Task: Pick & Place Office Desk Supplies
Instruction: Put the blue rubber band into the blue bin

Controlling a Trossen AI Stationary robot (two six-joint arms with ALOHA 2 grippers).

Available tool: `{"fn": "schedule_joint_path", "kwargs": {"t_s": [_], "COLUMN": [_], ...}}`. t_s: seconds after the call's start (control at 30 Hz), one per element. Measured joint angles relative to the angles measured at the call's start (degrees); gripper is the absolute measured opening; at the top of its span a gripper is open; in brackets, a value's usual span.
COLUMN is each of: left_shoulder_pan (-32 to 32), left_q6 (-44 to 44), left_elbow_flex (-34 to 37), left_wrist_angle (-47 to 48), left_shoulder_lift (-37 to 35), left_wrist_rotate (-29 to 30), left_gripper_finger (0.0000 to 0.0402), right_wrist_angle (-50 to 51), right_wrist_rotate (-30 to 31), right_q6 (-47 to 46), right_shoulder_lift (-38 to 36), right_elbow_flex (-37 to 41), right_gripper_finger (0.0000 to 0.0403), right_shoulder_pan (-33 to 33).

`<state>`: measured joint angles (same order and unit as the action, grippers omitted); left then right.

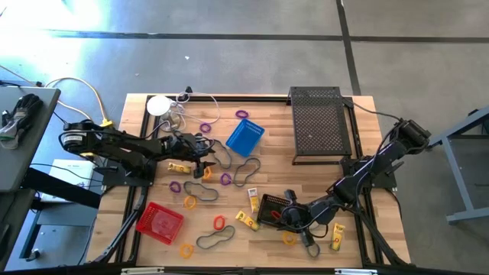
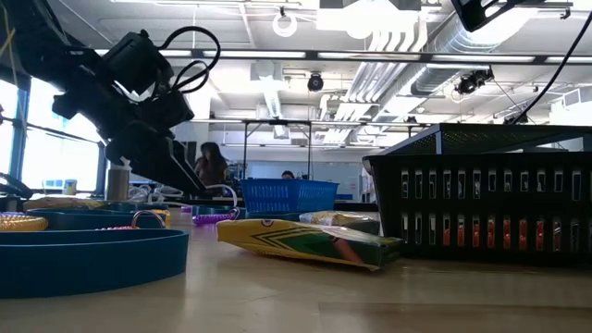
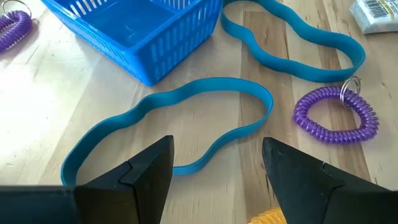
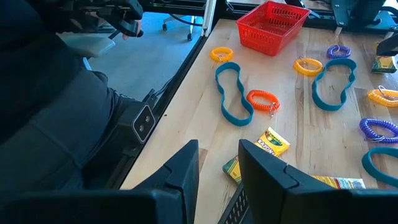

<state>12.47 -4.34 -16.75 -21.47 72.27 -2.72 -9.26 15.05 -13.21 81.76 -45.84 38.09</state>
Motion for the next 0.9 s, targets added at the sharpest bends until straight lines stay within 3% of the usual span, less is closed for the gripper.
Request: {"fn": "schedule_joint_path", "kwargs": {"t_s": [0.53,0.9], "left_shoulder_pan": [-0.2,-3.0], "left_q6": [-2.0,-5.3], "left_elbow_flex": [0.0,0.0], "left_wrist_angle": [1.0,-9.7], "left_shoulder_lift": [0.1,11.2], "left_wrist_rotate": [0.9,7.6], "left_gripper_finger": [0.0238,0.0238], "right_wrist_angle": [0.0,-0.1], "right_wrist_rotate": [0.0,1.3], "right_q6": [0.0,1.1], "right_shoulder_lift": [0.0,0.0], "right_elbow_flex": [0.0,0.0], "right_gripper_finger": [0.0100,0.0100], "right_shoulder_pan": [0.0,0.0]}}
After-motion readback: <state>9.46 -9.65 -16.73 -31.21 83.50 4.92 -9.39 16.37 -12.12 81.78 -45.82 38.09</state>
